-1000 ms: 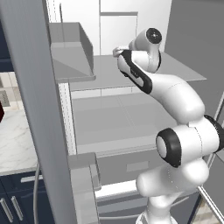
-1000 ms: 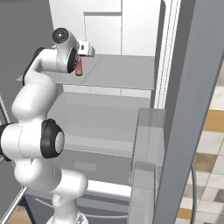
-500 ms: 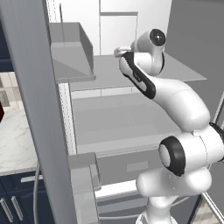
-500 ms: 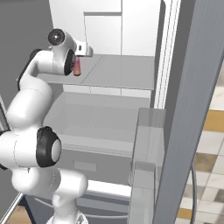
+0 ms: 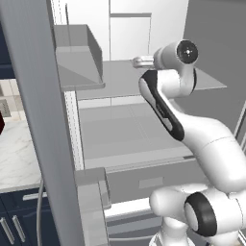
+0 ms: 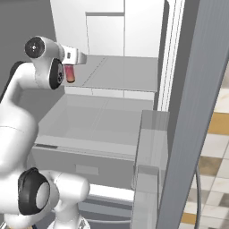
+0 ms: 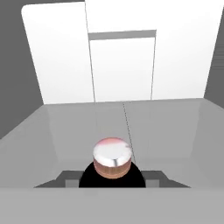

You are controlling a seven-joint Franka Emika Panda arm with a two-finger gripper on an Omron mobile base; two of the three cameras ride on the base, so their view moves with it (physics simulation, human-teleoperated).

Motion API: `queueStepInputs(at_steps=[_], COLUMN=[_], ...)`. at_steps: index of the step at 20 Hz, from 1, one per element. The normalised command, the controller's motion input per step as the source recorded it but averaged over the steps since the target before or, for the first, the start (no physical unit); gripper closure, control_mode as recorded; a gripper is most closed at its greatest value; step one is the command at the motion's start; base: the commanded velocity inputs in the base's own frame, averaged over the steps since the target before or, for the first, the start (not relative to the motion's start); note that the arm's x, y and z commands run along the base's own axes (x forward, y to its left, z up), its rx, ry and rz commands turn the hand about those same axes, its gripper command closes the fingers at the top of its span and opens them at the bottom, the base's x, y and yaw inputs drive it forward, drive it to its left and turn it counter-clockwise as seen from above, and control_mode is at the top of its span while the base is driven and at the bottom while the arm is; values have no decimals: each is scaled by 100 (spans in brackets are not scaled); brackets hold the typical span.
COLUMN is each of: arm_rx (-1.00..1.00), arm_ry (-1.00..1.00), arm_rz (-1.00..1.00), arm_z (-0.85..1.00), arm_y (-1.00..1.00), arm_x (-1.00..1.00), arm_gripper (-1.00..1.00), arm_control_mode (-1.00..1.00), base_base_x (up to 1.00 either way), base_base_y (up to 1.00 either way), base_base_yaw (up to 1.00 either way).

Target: Open the fridge, grab two sodas, and place both sodas inside the bowl with ice on the dining counter.

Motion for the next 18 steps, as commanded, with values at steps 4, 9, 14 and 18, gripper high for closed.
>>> queueStepInputs(at_steps=[4,9,14,18], arm_rx=[1,2,1,0], arm_ry=[3,0,-5,-5], arm_rz=[-4,0,0,0], arm_z=[4,0,-7,-1], arm_y=[-10,-25,-28,-4], arm_x=[-100,-100,-100,-100], arm_gripper=[100,100,100,100], arm_control_mode=[-100,-100,-100,-100], base_base_x=[0,0,0,0], base_base_y=[0,0,0,0], base_base_yaw=[0,0,0,0])
